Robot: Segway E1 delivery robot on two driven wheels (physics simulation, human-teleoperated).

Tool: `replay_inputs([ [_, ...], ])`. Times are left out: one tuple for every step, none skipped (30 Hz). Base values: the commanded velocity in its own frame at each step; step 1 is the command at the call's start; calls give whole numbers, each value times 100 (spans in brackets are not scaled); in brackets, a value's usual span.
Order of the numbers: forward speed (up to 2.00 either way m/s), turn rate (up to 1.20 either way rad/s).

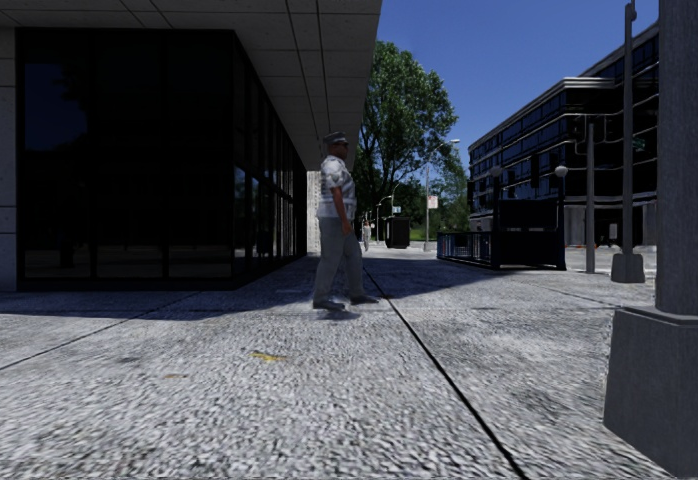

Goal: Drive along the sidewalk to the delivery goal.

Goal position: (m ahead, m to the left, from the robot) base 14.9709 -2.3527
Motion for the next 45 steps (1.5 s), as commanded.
replay_inputs([
  [135,0],
  [135,0],
  [135,0],
  [134,0],
  [134,0],
  [134,0],
  [132,0],
  [132,0],
  [132,0],
  [132,0],
  [132,0],
  [132,0],
  [132,0],
  [132,0],
  [132,0],
  [132,0],
  [132,0],
  [132,0],
  [132,0],
  [132,0],
  [128,0],
  [128,0],
  [126,0],
  [125,0],
  [125,0],
  [125,0],
  [125,0],
  [125,0],
  [125,0],
  [125,0],
  [131,0],
  [131,0],
  [200,0],
  [200,0],
  [200,0],
  [200,0],
  [200,0],
  [200,0],
  [200,0],
  [200,-1],
  [200,-13],
  [200,-13],
  [200,-33],
  [200,-42],
  [200,-46],
])
